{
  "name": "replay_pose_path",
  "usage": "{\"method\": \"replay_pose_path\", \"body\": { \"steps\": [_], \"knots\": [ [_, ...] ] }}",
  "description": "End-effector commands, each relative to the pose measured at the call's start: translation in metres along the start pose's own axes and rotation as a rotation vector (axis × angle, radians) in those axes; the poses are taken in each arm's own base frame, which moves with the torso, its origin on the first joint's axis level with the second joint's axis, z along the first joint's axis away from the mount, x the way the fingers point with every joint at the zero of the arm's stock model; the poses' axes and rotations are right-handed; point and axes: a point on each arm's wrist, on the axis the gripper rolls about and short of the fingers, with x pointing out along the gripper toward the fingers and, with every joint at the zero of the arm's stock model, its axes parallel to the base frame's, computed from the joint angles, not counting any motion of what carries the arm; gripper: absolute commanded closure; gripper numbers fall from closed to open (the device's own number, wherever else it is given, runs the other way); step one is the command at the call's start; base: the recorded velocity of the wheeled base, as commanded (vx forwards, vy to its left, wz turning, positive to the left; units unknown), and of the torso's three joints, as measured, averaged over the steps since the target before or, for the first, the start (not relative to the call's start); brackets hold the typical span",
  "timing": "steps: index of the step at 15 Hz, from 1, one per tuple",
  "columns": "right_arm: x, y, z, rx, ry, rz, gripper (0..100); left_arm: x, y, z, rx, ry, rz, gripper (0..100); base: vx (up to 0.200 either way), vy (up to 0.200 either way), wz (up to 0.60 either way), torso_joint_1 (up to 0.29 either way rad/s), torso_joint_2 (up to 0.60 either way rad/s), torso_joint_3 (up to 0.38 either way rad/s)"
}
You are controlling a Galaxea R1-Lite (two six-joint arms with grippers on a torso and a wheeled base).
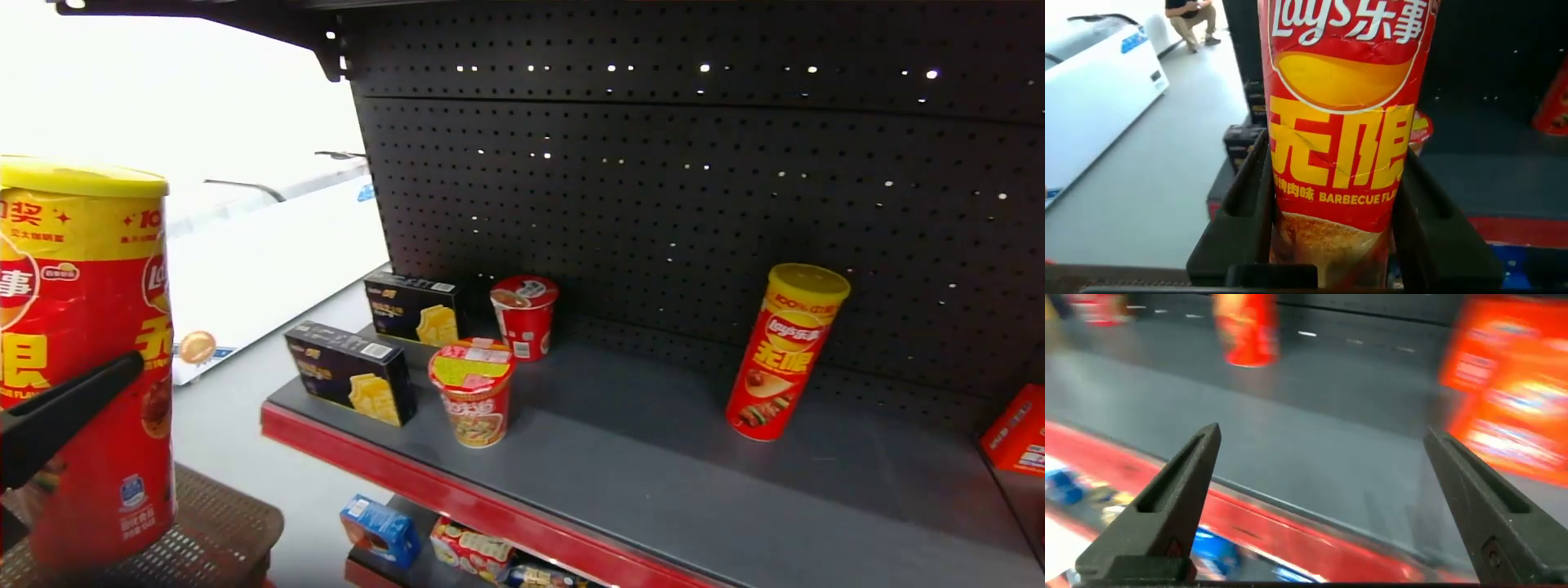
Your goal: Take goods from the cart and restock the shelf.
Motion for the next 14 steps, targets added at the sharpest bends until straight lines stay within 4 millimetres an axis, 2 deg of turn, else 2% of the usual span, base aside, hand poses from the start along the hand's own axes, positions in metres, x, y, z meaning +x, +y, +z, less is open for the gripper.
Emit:
{"method": "replay_pose_path", "body": {
  "steps": [1,4,9,14],
  "knots": [
    [0.0,0.0,0.0,-0.001,0.0,0.0,0,-0.001,0.0,0.003,-0.01,-0.012,0.002,100,0.0,0.0,0.0,0.0,0.0,0.0],
    [0.0,0.0,0.0,-0.001,0.0,0.0,0,-0.004,0.0,-0.004,-0.024,0.034,-0.007,100,0.0,0.0,0.0,0.0,0.0,0.0],
    [0.0,0.0,0.0,-0.001,0.0,0.006,0,-0.019,-0.002,-0.011,-0.017,0.076,-0.033,100,0.0,0.0,-0.6,-0.001,0.0,0.0],
    [0.0,0.0,0.0,-0.001,0.0,0.006,0,-0.024,-0.001,-0.007,-0.013,0.049,-0.015,100,0.0,0.0,0.0,0.0,0.0,0.0]
  ]
}}
